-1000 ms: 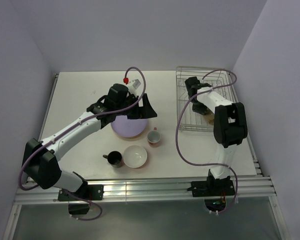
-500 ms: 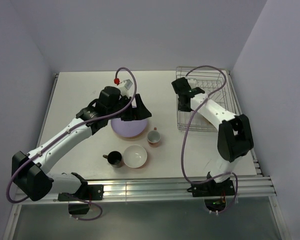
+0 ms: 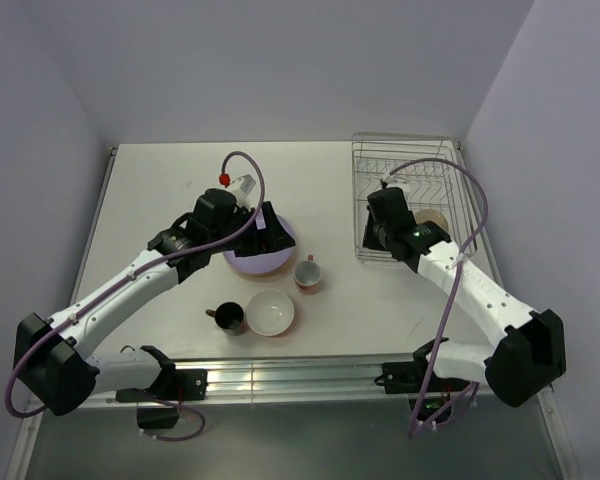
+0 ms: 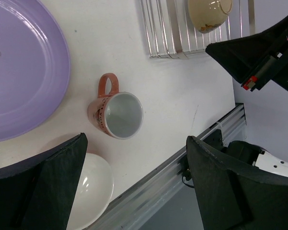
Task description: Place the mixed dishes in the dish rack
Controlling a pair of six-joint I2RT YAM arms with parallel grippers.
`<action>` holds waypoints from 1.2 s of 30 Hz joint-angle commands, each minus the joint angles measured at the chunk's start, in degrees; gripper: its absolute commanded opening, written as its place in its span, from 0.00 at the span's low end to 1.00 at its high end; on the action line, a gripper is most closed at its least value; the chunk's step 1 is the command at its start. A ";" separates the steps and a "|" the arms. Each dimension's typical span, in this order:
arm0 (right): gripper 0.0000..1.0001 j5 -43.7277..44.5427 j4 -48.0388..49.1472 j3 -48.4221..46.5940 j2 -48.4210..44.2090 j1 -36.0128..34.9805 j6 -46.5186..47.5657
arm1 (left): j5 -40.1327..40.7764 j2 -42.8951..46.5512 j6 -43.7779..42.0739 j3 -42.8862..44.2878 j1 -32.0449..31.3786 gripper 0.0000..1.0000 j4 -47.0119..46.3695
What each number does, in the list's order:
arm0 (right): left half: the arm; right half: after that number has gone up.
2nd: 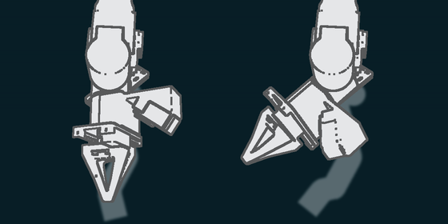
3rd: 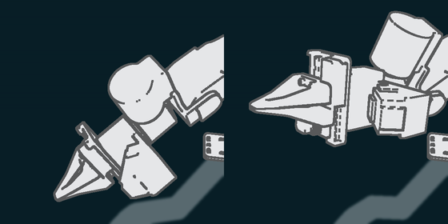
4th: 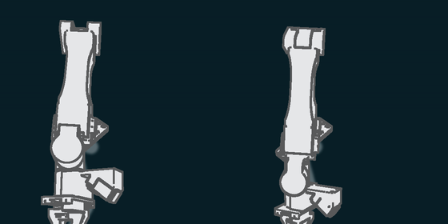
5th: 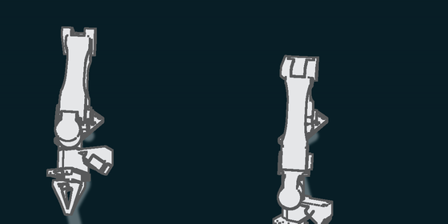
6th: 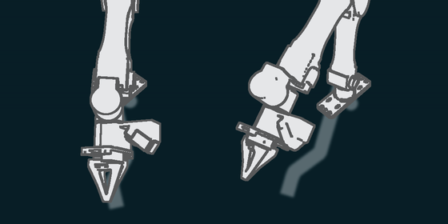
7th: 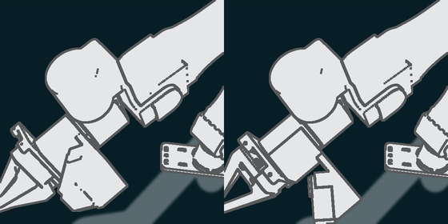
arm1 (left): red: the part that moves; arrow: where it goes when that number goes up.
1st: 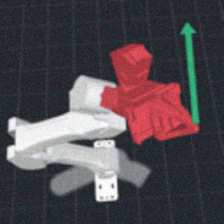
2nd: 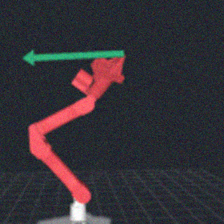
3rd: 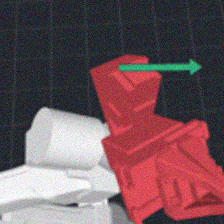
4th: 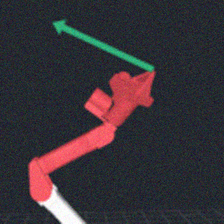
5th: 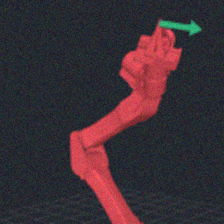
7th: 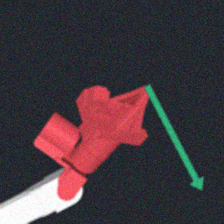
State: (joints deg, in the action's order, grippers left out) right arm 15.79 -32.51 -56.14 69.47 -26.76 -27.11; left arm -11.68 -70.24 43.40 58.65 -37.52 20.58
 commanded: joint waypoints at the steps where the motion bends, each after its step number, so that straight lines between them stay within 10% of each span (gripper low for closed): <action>1: 0.00 -3.57 4.03 2.26 -3.29 -0.57 -0.22 | 0.61 0.89 0.72 -0.47 0.16 0.90 -2.30; 36: 0.00 -12.10 6.59 4.81 -6.89 -1.01 -0.57 | 1.31 -1.04 0.90 -1.00 -0.54 0.89 -2.74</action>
State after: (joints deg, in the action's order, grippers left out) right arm 4.27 -27.83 -51.83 63.90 -27.51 -27.46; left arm -11.03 -72.84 44.23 58.06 -37.76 19.49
